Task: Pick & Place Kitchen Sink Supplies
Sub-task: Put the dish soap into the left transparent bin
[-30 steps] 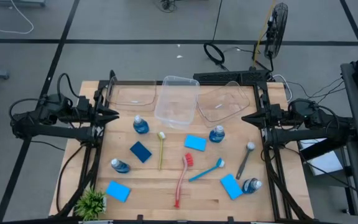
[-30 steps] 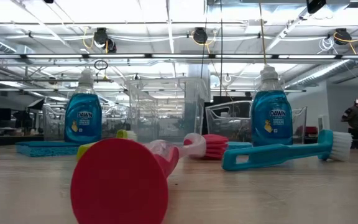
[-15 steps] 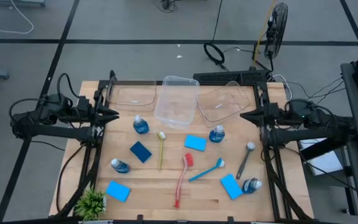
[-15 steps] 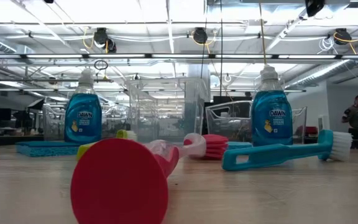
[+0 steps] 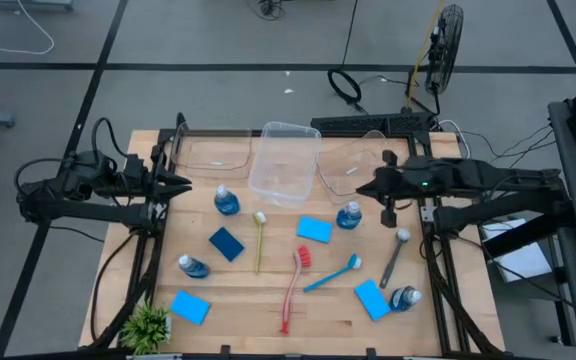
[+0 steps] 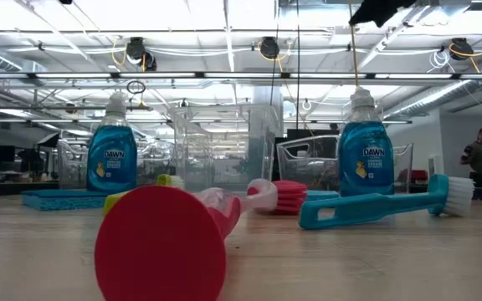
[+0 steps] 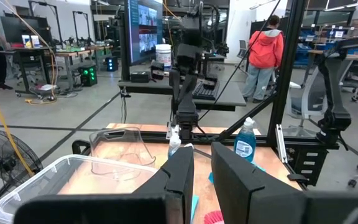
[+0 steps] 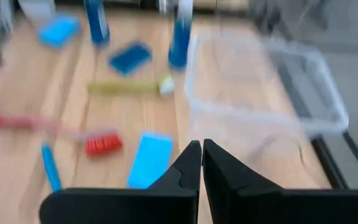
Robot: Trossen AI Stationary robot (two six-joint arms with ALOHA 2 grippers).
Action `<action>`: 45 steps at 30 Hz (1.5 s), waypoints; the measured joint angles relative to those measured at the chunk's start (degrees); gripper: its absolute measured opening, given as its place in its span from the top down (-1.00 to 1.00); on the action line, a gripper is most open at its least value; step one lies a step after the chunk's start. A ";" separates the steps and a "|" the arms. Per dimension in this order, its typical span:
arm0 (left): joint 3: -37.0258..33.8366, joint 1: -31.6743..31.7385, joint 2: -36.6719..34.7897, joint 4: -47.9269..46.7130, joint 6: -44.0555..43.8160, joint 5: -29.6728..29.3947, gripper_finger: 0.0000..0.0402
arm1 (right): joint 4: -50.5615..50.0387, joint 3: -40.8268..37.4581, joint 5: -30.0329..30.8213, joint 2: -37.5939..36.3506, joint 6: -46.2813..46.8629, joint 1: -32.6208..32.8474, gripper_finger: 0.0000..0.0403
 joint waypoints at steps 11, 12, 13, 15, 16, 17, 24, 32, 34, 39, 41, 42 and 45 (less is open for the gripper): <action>0.00 0.00 0.00 -0.01 0.00 0.00 0.69 | -20.71 13.82 2.80 9.04 0.03 -0.07 0.96; 0.00 0.00 0.00 -0.01 0.00 0.00 0.69 | -21.58 14.15 2.82 9.26 0.03 -0.07 0.96; 0.00 0.00 0.00 -0.01 0.00 0.01 0.69 | -22.19 14.21 2.82 9.49 0.03 -0.07 0.96; 0.00 0.01 0.00 -0.01 0.00 0.00 0.69 | -23.07 14.21 2.81 9.71 0.04 -0.07 0.96; 0.00 0.01 0.00 -0.03 0.00 0.00 0.69 | -23.17 14.21 2.80 9.79 0.05 -0.07 0.96; 0.00 0.00 0.00 -0.03 0.00 0.00 0.69 | -23.28 14.21 2.82 9.94 0.05 -0.07 0.96; 0.00 0.00 0.00 -0.03 0.00 -0.55 0.69 | -23.57 14.21 2.64 9.98 0.08 -0.07 0.96; 0.00 0.00 0.00 -0.03 0.00 -0.55 0.69 | -23.55 14.21 2.41 10.11 4.53 -0.07 0.95; 0.00 0.00 0.00 -0.04 0.00 -0.55 0.69 | -23.55 14.21 2.25 10.11 4.60 -0.07 0.94; 0.00 0.00 0.00 -0.03 0.04 -1.12 0.69 | -23.59 14.19 0.87 10.23 5.02 -0.39 0.75; 0.00 0.00 0.00 -0.03 0.02 -1.67 0.69 | -23.61 14.19 1.07 10.32 6.02 -0.55 0.63; 0.00 0.02 0.00 -0.03 0.02 -1.90 0.69 | -23.62 14.18 1.08 10.33 6.09 -0.78 0.57; 0.00 0.00 0.01 -0.03 0.02 -1.90 0.69 | -23.62 14.17 1.10 10.49 6.11 -1.34 0.41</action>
